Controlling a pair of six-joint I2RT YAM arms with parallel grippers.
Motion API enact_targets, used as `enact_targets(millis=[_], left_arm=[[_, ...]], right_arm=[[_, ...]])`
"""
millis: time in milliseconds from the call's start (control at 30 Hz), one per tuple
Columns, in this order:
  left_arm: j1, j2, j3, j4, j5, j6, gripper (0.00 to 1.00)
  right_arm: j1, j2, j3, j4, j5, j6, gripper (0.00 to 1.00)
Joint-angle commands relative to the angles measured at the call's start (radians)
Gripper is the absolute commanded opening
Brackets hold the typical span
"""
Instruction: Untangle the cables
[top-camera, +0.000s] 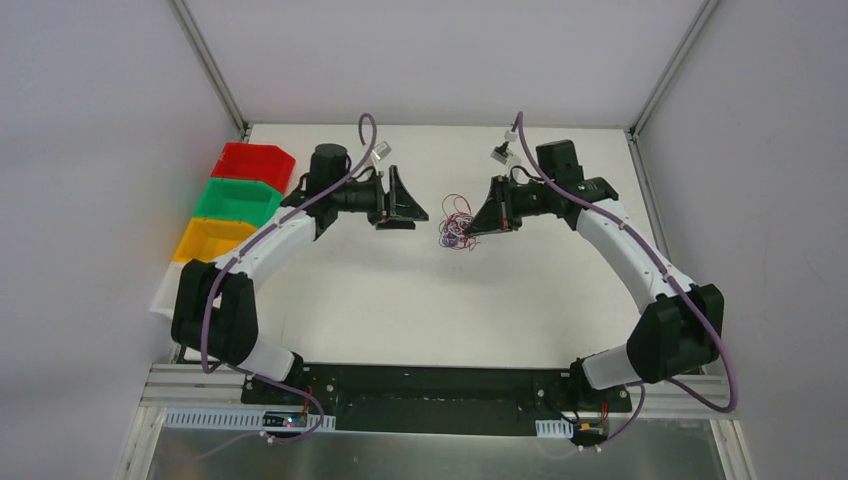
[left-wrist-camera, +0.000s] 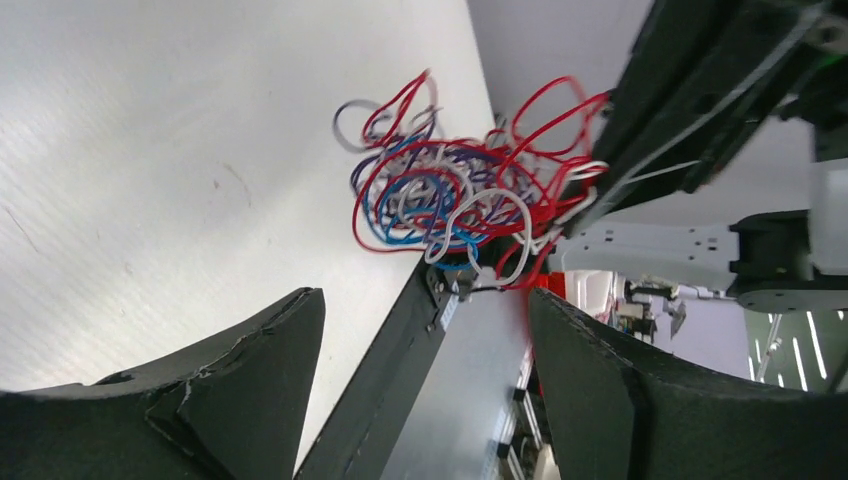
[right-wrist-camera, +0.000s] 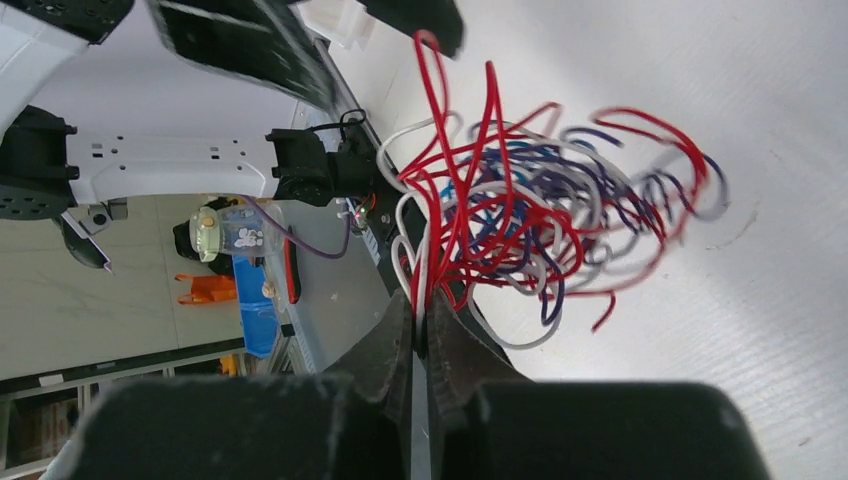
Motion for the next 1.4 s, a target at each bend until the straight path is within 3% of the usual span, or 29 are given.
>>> enact_targets(millis=[0, 100, 267, 300, 367, 400, 500, 767, 867, 1067, 1200, 1367], left_arm=[[-0.062, 0.063, -0.063, 0.043, -0.074, 0.03, 0.75], [-0.055, 0.119, -0.097, 0.047, -0.11, 0.022, 0.73], [-0.055, 0.188, -0.133, 0.095, -0.129, -0.004, 0.72], [-0.056, 0.209, -0.131, 0.097, -0.138, -0.008, 0.71], [-0.058, 0.244, -0.126, 0.105, -0.146, -0.009, 0.69], [-0.06, 0.264, -0.122, 0.11, -0.143, -0.008, 0.67], [-0.071, 0.319, -0.106, 0.125, -0.136, -0.009, 0.61], [-0.141, 0.447, -0.025, 0.19, -0.14, -0.021, 0.6], [-0.171, 0.494, 0.011, 0.221, -0.144, -0.036, 0.63], [-0.226, 0.571, 0.058, 0.25, -0.156, -0.059, 0.58], [-0.234, 0.596, 0.064, 0.265, -0.155, -0.083, 0.43], [-0.234, 0.563, 0.045, 0.279, -0.141, -0.067, 0.15]], right_arm=[[0.034, 0.084, 0.045, -0.003, 0.05, -0.015, 0.0], [0.034, 0.204, 0.046, -0.089, 0.177, -0.099, 0.0], [0.034, 0.328, 0.014, -0.087, 0.325, -0.12, 0.03], [0.033, 0.344, 0.016, -0.09, 0.336, -0.122, 0.12], [0.033, 0.366, 0.028, -0.107, 0.354, -0.127, 0.43], [0.032, 0.369, 0.029, -0.108, 0.36, -0.128, 0.53], [0.028, 0.365, 0.029, -0.104, 0.376, -0.133, 0.64], [-0.082, 0.37, 0.073, -0.097, 0.338, -0.105, 0.63], [-0.08, 0.405, 0.072, -0.105, 0.309, -0.1, 0.59], [-0.025, 0.444, 0.029, -0.075, 0.253, -0.082, 0.58], [0.008, 0.456, 0.003, -0.052, 0.331, -0.077, 0.53], [-0.015, 0.459, -0.01, -0.061, 0.471, -0.09, 0.31]])
